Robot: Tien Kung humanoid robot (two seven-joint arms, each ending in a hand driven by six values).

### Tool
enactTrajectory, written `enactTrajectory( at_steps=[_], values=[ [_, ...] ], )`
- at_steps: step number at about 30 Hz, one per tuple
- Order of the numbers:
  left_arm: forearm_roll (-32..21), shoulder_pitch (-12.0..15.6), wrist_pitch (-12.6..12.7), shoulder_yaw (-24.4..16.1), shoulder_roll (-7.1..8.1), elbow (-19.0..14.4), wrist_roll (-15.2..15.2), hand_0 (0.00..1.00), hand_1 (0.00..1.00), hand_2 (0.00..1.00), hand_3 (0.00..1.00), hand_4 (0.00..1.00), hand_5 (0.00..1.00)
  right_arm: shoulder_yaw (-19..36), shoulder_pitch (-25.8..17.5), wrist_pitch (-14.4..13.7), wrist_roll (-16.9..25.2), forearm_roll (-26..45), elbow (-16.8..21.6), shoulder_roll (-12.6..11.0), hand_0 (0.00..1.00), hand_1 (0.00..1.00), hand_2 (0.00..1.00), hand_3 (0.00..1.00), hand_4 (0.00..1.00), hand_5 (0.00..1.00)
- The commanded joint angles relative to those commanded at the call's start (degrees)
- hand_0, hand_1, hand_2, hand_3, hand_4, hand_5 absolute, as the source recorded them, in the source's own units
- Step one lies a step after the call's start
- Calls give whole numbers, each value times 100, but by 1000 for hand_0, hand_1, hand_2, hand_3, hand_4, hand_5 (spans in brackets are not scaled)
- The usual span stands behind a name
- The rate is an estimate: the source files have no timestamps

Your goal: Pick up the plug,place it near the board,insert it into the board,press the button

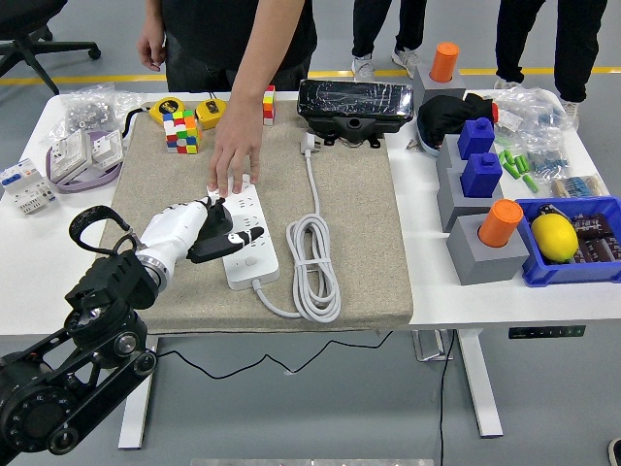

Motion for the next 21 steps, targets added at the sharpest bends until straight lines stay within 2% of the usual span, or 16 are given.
enactTrajectory(
  at_steps=[5,17,21],
  values=[
    [-41,-9,6,71,9,-4,0,981,954,937,941,998,998,16,7,1,-6,-4,0,-2,770,745,743,767,998,998],
    [-139,-373,3,414,-32,42,0,982,953,934,941,998,998,-11,46,16,-2,43,0,-21,770,746,743,767,998,998],
    [-176,-419,-1,530,-27,70,0,982,953,934,940,998,998,-20,53,21,9,54,0,-24,770,745,742,766,998,998]
  ],
)
